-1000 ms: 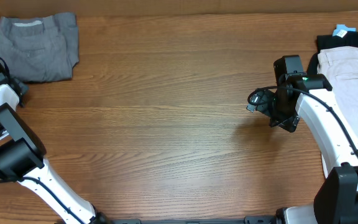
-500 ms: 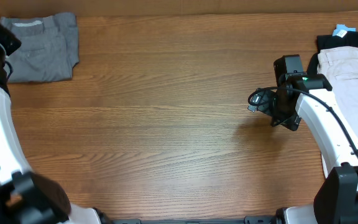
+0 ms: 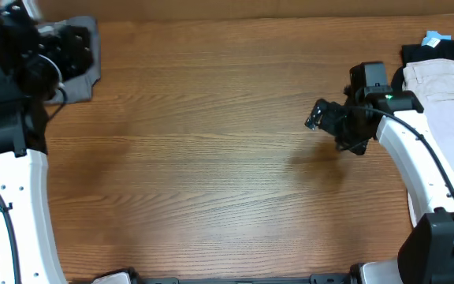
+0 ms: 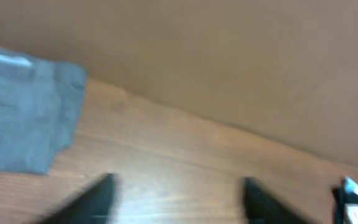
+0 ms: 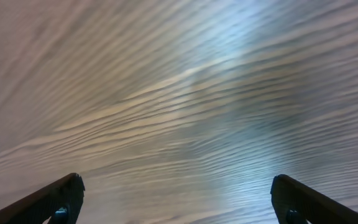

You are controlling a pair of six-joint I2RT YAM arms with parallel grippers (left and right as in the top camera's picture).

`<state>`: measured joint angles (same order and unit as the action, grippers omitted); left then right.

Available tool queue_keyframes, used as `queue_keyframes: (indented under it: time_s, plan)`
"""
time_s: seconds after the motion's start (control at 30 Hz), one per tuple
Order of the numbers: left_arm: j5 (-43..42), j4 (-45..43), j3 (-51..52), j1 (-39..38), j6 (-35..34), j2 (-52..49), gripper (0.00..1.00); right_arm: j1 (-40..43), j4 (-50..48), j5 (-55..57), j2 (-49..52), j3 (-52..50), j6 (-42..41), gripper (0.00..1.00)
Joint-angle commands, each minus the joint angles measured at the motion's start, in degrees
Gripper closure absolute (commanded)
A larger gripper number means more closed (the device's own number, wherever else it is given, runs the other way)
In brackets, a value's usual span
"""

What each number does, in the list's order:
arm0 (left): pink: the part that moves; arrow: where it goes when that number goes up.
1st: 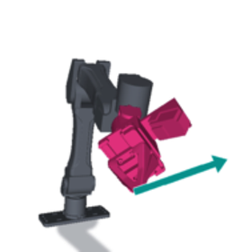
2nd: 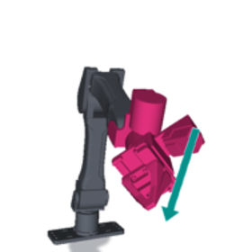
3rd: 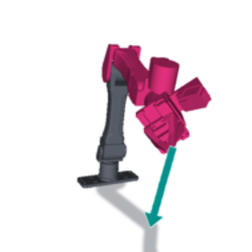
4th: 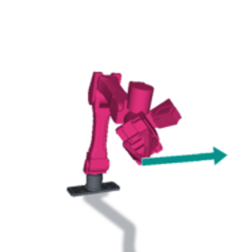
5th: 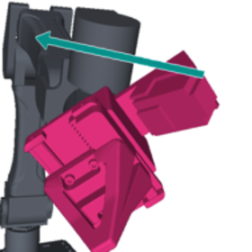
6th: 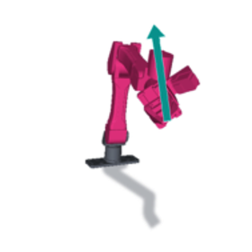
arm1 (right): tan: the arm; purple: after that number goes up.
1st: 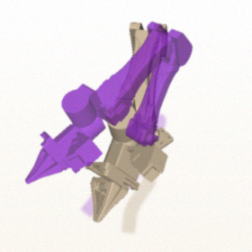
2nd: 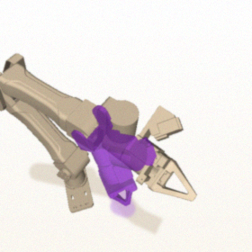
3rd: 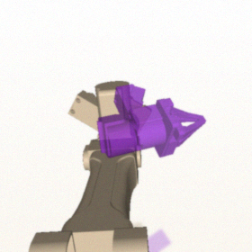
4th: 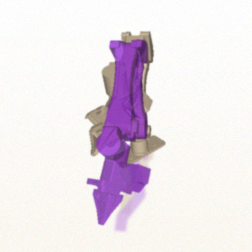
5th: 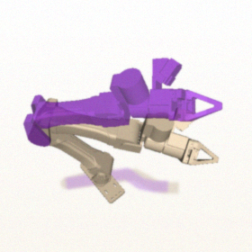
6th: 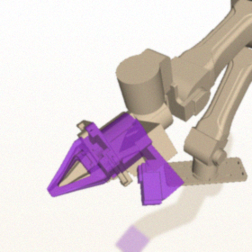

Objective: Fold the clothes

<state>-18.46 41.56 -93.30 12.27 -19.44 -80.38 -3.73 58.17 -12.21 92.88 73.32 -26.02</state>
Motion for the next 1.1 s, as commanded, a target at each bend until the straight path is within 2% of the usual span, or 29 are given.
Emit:
queue_keyframes:
  time_s: [0.0, 0.23, 0.47, 0.83, 1.07]
  plan:
    - [-0.7, 1.9, -0.4, -2.1, 0.1, 0.4, 0.0, 0.6, 1.0, -3.6, -6.0, 4.5, 1.0, 0.0]
    - [-0.7, 3.6, -0.4, -2.5, 0.2, 0.1, 0.0, 0.6, 6.7, 8.9, -25.3, 4.8, 1.0, 0.0]
    - [-0.6, 5.1, -0.4, -2.5, 0.2, 0.0, 0.0, 0.6, 15.3, 10.7, -40.5, 4.8, 0.9, 0.0]
    - [-0.7, 5.1, -0.4, -2.5, 0.2, 0.0, 0.0, 0.6, 16.1, 10.7, -43.2, 4.8, 0.9, 0.0]
    - [-0.6, 5.1, -0.4, -2.5, 0.2, 0.0, 0.0, -2.4, 15.8, 12.7, -43.8, 4.8, 1.2, 0.0]
